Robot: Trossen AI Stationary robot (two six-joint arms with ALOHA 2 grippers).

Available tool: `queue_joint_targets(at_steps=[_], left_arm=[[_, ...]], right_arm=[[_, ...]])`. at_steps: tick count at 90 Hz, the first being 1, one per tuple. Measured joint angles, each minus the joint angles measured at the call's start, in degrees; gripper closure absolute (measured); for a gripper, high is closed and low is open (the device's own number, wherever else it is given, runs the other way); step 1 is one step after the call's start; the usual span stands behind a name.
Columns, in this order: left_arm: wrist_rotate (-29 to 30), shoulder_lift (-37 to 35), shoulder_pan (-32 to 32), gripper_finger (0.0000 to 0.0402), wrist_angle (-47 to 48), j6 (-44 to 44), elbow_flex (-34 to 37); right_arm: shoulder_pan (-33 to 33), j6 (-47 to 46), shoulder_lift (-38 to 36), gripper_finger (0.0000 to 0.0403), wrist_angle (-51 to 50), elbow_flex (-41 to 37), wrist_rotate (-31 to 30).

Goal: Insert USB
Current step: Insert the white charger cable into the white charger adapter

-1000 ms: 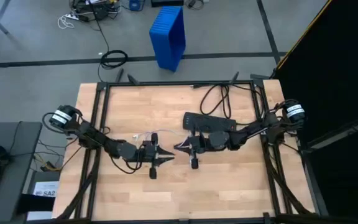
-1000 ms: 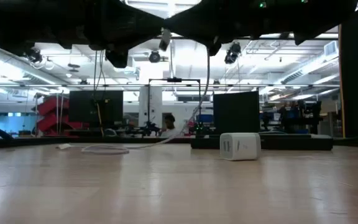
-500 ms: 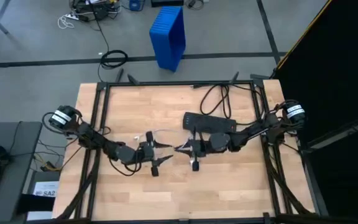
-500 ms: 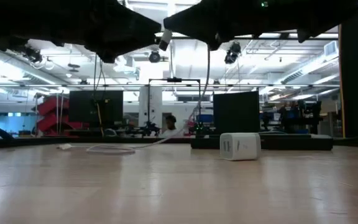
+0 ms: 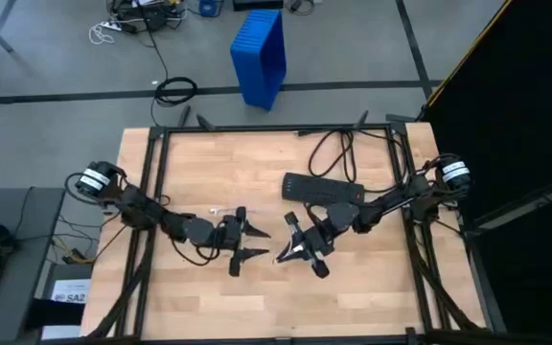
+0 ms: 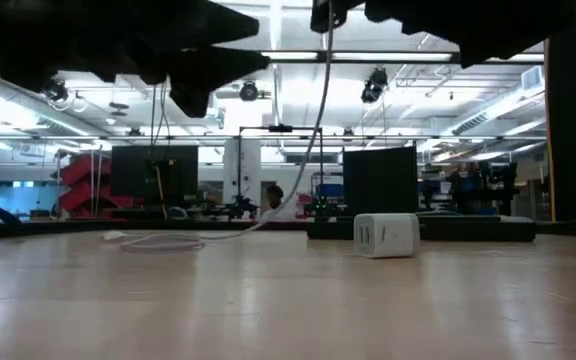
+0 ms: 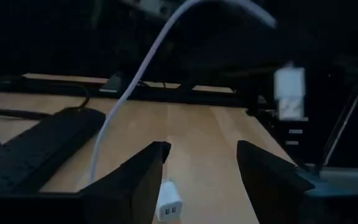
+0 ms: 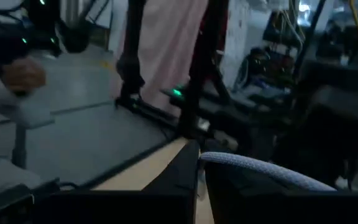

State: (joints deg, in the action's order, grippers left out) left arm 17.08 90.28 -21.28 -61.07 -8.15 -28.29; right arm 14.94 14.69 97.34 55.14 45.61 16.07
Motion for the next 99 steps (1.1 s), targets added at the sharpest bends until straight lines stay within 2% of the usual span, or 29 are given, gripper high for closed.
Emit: queue_joint_targets(at_steps=[7, 25, 37, 54, 79, 99], left_arm=[[-0.87, 0.07, 0.68, 0.0210, -0.03, -0.09, 0.00], [-13.93, 0.09, 2.38, 0.0210, -1.14, -0.57, -0.05], [-16.71, 0.09, 4.93, 0.0211, 0.02, -2.49, -1.31], [-25.91, 0.09, 7.60, 0.0211, 2.57, -3.87, -4.68], [-28.13, 0.10, 8.16, 0.0211, 13.74, -4.04, -9.80], [-32.97, 0.11, 8.17, 0.0224, 14.85, -2.67, -10.56]], right_arm=[[-0.17, 0.53, 0.00, 0.0403, -1.10, 0.02, -0.05], [-1.03, 0.84, 0.02, 0.0403, -4.30, 0.02, -0.89], [-1.22, 0.82, 0.02, 0.0403, -4.48, 0.02, -0.88], [-1.36, 0.60, 0.02, 0.0403, -4.97, 0.02, -0.89], [-1.36, 0.58, 0.02, 0.0403, -5.21, 0.02, -0.89], [-1.36, 0.55, 0.02, 0.0403, -5.52, 0.02, -0.89]])
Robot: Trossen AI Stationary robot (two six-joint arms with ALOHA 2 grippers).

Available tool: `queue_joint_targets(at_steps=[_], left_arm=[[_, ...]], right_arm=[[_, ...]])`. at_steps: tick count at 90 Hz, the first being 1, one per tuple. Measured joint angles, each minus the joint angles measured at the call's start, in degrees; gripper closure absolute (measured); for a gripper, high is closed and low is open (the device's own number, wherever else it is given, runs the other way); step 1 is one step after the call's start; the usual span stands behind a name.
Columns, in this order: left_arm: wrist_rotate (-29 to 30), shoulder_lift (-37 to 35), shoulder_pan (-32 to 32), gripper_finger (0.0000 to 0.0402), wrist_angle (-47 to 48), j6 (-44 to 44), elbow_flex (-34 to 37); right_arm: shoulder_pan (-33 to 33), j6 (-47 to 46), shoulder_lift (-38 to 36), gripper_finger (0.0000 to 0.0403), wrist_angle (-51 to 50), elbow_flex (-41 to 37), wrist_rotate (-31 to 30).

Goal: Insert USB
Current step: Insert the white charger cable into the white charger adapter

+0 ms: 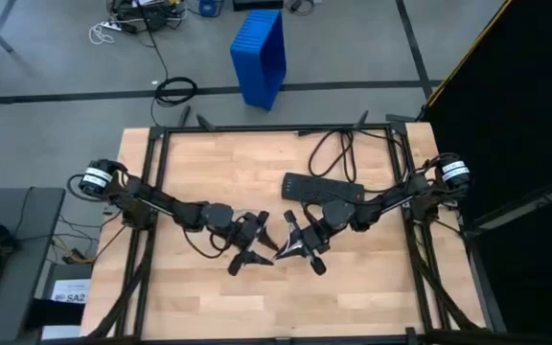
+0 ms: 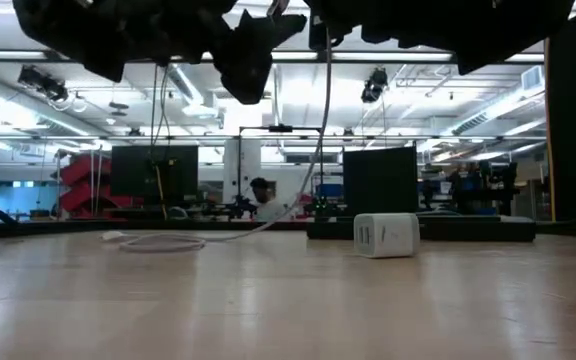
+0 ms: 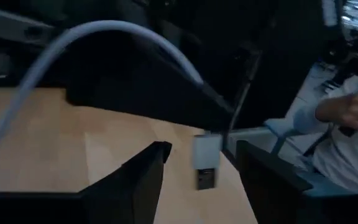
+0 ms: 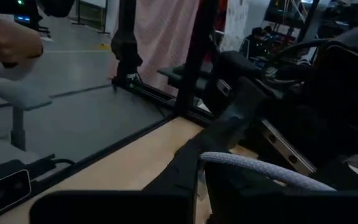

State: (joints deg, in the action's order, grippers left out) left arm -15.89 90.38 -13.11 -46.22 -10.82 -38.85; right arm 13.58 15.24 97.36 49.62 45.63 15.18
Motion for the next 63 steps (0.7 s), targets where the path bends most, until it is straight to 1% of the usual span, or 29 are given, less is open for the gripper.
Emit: queue_joint_targets(at_steps=[18, 33, 40, 56, 63], left_arm=[[-0.35, 0.00, 0.29, 0.0249, -0.07, 0.06, 0.00], [-3.95, -0.01, 1.84, 0.0267, -0.63, -0.60, 0.00], [-5.31, 0.01, 2.36, 0.0273, -0.61, -1.40, 0.00], [-5.69, 0.01, 2.30, 0.0277, -0.61, -1.43, 0.00], [-5.67, 0.01, 2.30, 0.0277, -0.61, -1.45, 0.00]], right_arm=[[0.00, -0.01, 0.00, 0.0403, -0.04, 0.00, 0.00], [0.00, 0.27, 0.00, 0.0403, -0.02, 0.00, 0.00], [0.00, 0.29, 0.00, 0.0403, -0.04, 0.00, 0.00], [-0.22, 0.29, 0.00, 0.0403, 0.01, 0.00, -0.02], [-0.22, 0.32, 0.00, 0.0403, 0.05, 0.00, -1.11]])
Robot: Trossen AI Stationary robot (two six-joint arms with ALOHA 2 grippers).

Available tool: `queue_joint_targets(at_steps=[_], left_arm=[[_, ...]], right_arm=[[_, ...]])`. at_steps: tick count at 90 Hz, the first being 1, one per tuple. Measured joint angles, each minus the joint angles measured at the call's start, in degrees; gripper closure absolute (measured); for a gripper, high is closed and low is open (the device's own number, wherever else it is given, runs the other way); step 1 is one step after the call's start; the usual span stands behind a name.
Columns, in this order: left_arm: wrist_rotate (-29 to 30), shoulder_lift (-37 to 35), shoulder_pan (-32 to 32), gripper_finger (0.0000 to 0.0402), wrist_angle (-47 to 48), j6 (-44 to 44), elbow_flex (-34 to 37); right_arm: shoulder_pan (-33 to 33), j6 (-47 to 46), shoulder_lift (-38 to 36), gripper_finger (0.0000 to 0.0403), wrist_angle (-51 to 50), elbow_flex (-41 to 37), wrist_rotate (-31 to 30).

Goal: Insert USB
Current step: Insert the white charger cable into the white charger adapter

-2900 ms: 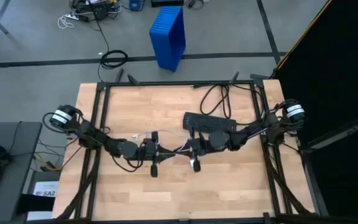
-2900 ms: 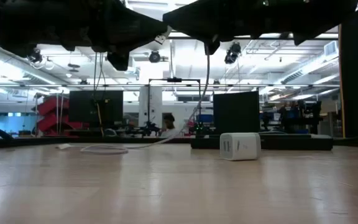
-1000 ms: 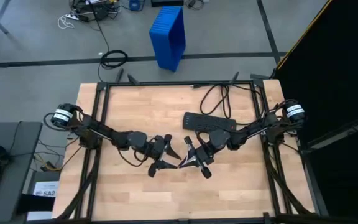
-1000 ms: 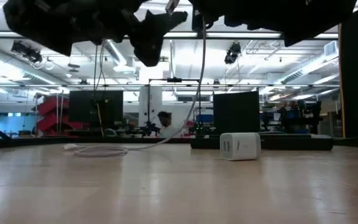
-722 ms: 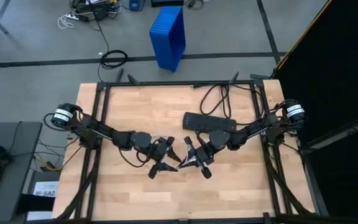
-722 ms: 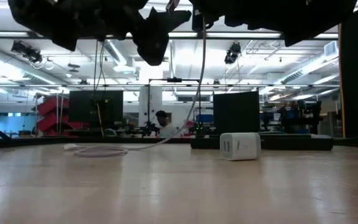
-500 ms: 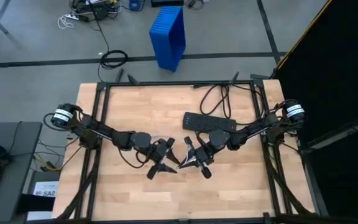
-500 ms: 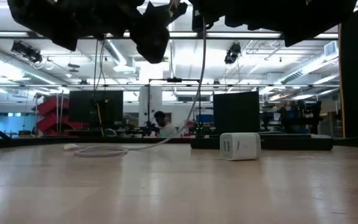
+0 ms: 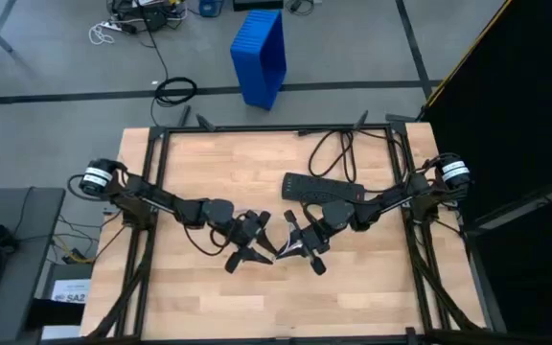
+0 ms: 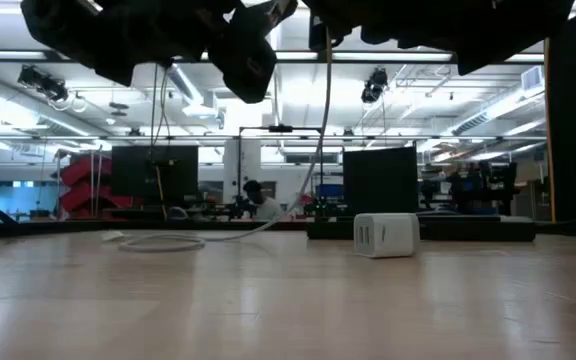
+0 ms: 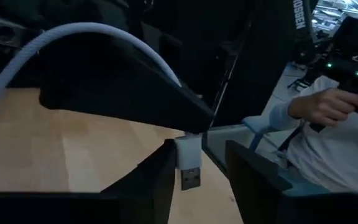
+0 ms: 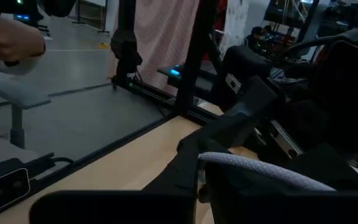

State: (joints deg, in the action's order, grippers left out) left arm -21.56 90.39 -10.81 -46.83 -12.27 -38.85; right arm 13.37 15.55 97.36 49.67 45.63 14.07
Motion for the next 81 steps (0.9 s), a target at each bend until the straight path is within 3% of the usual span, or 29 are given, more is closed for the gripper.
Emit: queue_joint_targets(at_steps=[19, 60, 81], left_arm=[[0.07, 0.00, 0.04, 0.0285, 0.02, 0.13, 0.00], [0.11, 0.00, 0.04, 0.0347, 0.17, 0.20, 0.00], [-0.13, 0.00, 0.04, 0.0353, 0.31, 0.20, 0.00]], right_arm=[[-0.02, 0.06, 0.00, 0.0403, 0.00, 0.00, -0.79], [-0.02, 1.20, 0.00, 0.0403, 0.07, 0.02, -1.86], [-0.02, 1.18, 0.00, 0.0403, -0.54, 0.02, -1.84]])
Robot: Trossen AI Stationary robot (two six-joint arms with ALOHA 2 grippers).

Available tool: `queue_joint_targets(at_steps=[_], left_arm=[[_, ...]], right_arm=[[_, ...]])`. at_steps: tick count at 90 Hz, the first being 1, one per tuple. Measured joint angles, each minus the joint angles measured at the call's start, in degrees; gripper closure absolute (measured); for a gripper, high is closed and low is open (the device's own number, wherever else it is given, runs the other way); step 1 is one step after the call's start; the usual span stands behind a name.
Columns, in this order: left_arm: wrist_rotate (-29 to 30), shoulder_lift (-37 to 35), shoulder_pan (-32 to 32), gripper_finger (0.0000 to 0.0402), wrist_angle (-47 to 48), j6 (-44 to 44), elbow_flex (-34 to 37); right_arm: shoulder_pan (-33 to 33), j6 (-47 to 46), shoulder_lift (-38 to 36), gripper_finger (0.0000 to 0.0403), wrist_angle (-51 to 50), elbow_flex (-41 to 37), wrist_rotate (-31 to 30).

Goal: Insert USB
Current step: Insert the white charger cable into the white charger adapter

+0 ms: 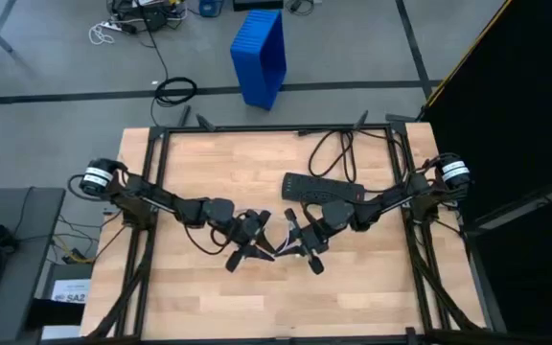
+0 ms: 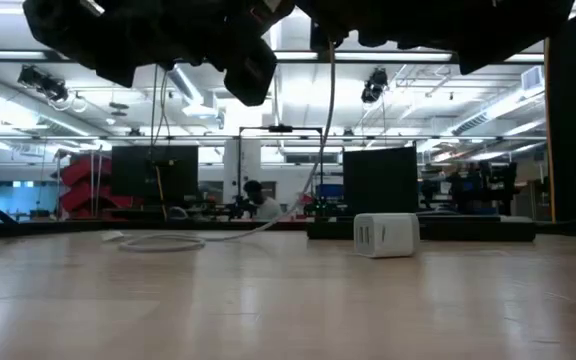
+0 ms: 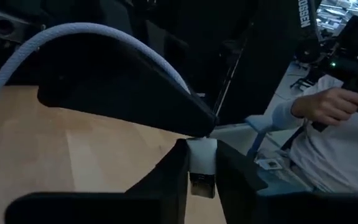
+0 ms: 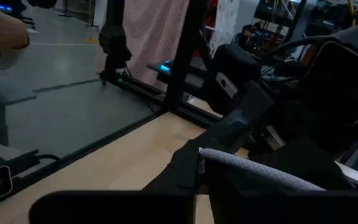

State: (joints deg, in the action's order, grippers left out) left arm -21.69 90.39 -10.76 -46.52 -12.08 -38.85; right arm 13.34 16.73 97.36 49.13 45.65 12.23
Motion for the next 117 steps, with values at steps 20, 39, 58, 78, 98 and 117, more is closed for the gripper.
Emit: queue_joint_targets(at_steps=[20, 39, 58, 78, 98, 117], left_arm=[[-2.30, 0.00, -0.04, 0.0335, -0.26, -0.13, 0.00], [-3.45, 0.00, -0.11, 0.0314, -0.77, 0.02, 0.00], [-2.56, 0.00, -0.09, 0.0303, -1.58, 0.04, 0.02], [0.91, -0.02, -0.09, 0.0347, 0.00, 4.70, 0.02], [2.20, -0.02, -0.09, 0.0390, 1.60, 6.21, 0.00], [4.19, -0.11, -0.26, 0.0397, 1.92, 8.94, 0.00]], right_arm=[[-0.02, 0.35, 0.00, 0.0403, -1.18, 0.00, 1.48], [-0.07, 0.90, 0.00, 0.0402, -0.57, 0.00, 2.93], [0.11, 0.32, -0.01, 0.0402, -0.38, 0.00, 0.41], [0.17, -2.03, 0.00, 0.0403, -0.16, 0.00, -0.76], [0.15, -2.05, 0.00, 0.0403, -0.04, 0.00, -1.29], [0.11, -3.20, 0.00, 0.0403, -0.38, 0.00, -1.05]])
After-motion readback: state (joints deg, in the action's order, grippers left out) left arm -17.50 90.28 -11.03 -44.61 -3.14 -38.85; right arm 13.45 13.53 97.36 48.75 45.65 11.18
